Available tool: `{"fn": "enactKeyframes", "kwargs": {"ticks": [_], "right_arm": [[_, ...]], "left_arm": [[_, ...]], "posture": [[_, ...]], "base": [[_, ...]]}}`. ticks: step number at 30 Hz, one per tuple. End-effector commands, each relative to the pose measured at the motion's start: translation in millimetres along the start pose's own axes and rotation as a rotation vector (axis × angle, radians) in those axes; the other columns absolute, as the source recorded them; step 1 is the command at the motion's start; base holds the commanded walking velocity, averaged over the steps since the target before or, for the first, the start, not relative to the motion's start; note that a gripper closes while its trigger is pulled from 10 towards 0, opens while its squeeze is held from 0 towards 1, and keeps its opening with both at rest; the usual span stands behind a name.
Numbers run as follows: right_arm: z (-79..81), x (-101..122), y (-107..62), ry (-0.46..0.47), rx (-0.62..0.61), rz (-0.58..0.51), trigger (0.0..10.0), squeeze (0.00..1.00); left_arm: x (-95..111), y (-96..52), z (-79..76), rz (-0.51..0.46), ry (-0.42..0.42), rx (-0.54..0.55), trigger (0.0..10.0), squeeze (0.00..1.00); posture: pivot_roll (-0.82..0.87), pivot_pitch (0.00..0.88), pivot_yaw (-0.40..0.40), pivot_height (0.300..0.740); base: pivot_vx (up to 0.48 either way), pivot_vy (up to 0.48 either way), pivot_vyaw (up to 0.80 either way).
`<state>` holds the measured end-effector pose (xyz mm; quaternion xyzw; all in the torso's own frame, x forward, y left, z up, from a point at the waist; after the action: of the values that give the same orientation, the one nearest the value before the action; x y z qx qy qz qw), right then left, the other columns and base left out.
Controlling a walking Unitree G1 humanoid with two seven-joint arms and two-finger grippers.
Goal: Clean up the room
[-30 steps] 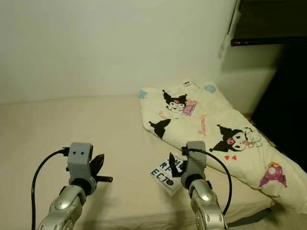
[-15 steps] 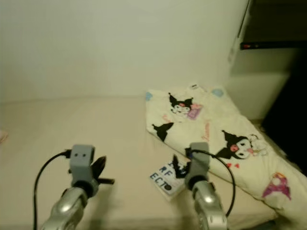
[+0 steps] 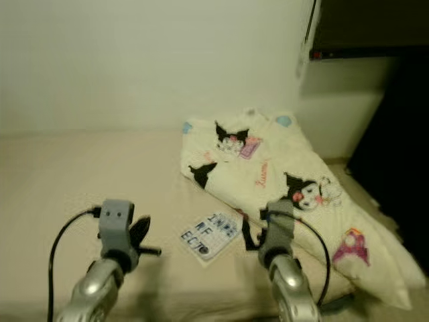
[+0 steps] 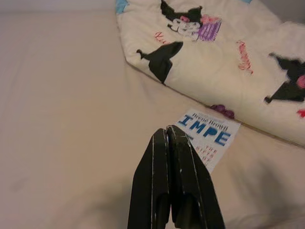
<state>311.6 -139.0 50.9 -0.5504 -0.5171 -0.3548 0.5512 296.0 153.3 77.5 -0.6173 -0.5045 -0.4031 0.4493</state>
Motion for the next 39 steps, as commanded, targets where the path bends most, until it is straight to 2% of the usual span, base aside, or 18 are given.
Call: {"fn": "enactKeyframes", "kwargs": {"ticks": [1, 7, 15, 23, 24, 28, 35, 39], "right_arm": [[-3.9, -4, -1.1, 0.007, -0.01, 0.018, 10.0, 0.0], [-4.9, -3, -0.9, 0.007, -0.014, 0.017, 10.0, 0.0], [-5.6, -1, -0.2, 0.006, -0.02, 0.011, 10.0, 0.0], [-12.9, 5, 2.2, -0.002, -0.057, -0.008, 10.0, 0.0], [-17.9, 7, 3.5, 0.003, -0.078, -0.016, 10.0, 0.0], [-21.3, 10, 4.7, 0.002, -0.086, -0.024, 10.0, 0.0], [-22.4, 10, 5.3, 0.002, -0.086, -0.026, 10.0, 0.0], [-21.3, 11, 6.1, 0.006, -0.084, -0.028, 10.0, 0.0]], "left_arm": [[-5, -0.2, -2.7, 0.033, 0.022, -0.015, 10.0, 0.0], [-6, 0.3, -2.4, 0.037, 0.0, -0.001, 10.0, 0.0], [1, 2.1, 0.2, 0.0, -0.004, 0.022, 10.0, 0.0], [5, 2.1, 1.5, -0.027, -0.027, 0.037, 10.0, 0.0], [5, 1.7, 2.3, -0.027, -0.03, 0.042, 10.0, 0.0], [5, 1.6, 3.2, -0.026, -0.032, 0.048, 10.0, 0.0], [4, 2.4, 3.0, -0.027, -0.03, 0.052, 10.0, 0.0], [3, 2.1, 4.3, -0.025, -0.032, 0.054, 10.0, 0.0]], "posture": [[-0.06, 0.083, 0.013, 0.735], [-0.06, 0.083, 0.015, 0.735], [-0.06, 0.083, 0.016, 0.735], [-0.06, 0.081, 0.012, 0.735], [-0.06, 0.08, 0.011, 0.725], [-0.06, 0.074, 0.008, 0.705], [-0.06, 0.07, 0.008, 0.685], [-0.06, 0.062, 0.008, 0.655]], "base": [[0.0, 0.476, 0.0], [0.0, 0.477, 0.0], [0.0, 0.0, 0.0], [0.0, 0.0, 0.0], [0.0, 0.0, 0.0], [0.0, 0.0, 0.0], [0.0, 0.0, 0.0], [0.0, 0.0, 0.0]]}}
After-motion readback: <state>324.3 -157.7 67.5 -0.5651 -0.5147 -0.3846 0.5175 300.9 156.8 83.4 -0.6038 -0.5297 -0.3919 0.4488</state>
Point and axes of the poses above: a point about 5 cm out from each wrist's last joint towards the gripper, its own y axis pointing out of the wrist towards the gripper, its own x axis along the axis of the wrist's last joint, z = x × y, the point moved 4 cm from there along y, pointing out of the wrist towards the gripper, and after that the axes turned 14 degrees about -y, right-handed, at the moved point
